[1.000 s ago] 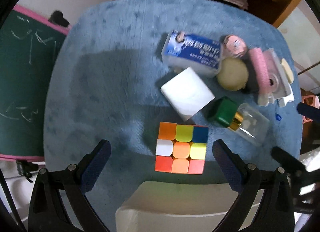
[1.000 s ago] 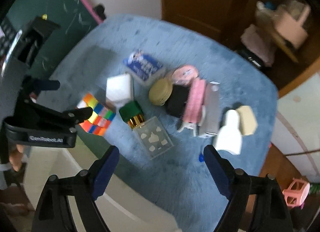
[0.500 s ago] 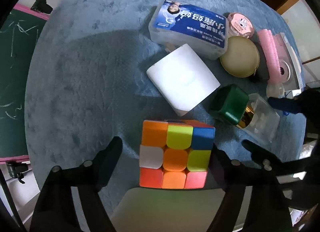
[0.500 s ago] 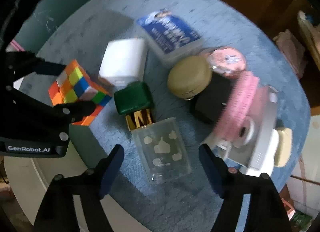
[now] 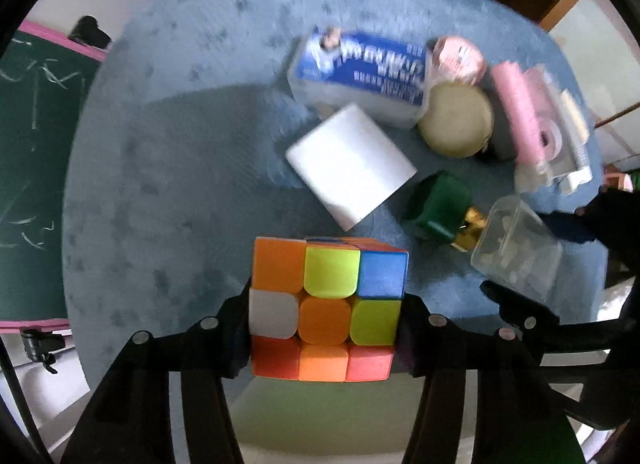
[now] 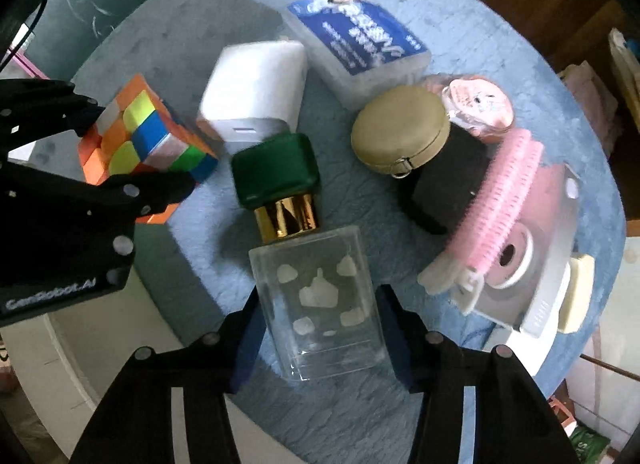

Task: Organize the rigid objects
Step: 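Grasp the Rubik's cube with the left tool while the right tool grasps the clear plastic box, then carry the cube and clear box into the white tray and release both, then grasp the white square block with the left tool while the right tool grasps the green bottle, then lower the white block and green bottle into the tray and open both tools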

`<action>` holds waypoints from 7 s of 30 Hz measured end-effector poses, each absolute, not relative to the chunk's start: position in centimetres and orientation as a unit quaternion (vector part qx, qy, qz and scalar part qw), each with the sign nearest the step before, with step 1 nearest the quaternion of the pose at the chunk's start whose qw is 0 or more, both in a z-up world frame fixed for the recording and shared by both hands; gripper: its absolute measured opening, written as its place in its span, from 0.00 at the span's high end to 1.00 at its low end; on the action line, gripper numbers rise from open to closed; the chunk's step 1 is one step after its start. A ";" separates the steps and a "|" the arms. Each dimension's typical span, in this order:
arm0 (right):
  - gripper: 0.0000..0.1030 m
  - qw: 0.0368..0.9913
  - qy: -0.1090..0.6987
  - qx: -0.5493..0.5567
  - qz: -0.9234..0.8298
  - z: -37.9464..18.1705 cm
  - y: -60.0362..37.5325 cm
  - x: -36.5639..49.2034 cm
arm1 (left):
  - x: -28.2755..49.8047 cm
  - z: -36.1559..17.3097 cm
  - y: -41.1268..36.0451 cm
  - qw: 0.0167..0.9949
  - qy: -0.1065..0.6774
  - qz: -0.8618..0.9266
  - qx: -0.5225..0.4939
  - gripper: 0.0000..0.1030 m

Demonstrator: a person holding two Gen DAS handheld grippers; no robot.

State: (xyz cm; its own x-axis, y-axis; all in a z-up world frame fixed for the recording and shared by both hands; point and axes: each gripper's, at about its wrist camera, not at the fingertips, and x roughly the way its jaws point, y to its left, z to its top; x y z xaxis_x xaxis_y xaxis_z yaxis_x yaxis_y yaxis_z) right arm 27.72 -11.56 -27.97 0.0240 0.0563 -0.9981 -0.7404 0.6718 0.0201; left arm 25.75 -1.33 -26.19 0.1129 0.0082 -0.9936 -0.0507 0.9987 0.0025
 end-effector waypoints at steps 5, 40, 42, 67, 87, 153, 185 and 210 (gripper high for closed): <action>0.47 0.693 0.614 -0.239 0.294 -24.0 -12.7 27.6 | 24.5 -21.0 -0.8 0.777 0.628 0.021 -0.031 0.42; 0.47 0.845 0.526 0.058 0.074 -7.6 -17.5 1.6 | 8.1 -8.9 -0.2 0.859 0.491 -0.129 0.058 0.42; 0.47 0.842 0.533 0.057 0.062 -8.7 -17.2 1.0 | 8.0 -10.2 -0.3 0.857 0.496 -0.123 0.060 0.42; 0.47 0.768 0.633 0.092 0.005 -23.9 -15.5 0.3 | 4.6 -22.8 -1.4 0.808 0.558 -0.149 0.116 0.42; 0.36 0.758 0.647 0.082 0.002 -24.5 -14.3 2.0 | 3.8 -20.4 -0.9 0.807 0.553 -0.166 0.126 0.22; 0.24 0.764 0.624 0.164 -0.016 -19.4 -18.1 24.7 | 31.1 -20.4 -0.4 0.784 0.571 -0.162 0.180 0.21; 0.25 0.656 0.712 0.249 -0.038 -31.4 -13.4 30.8 | 31.8 -29.5 -1.2 0.744 0.614 -0.217 0.150 0.24; 0.58 0.694 0.664 0.279 -0.009 -24.2 -16.3 27.3 | 27.8 -19.6 1.6 0.805 0.557 -0.169 0.119 0.43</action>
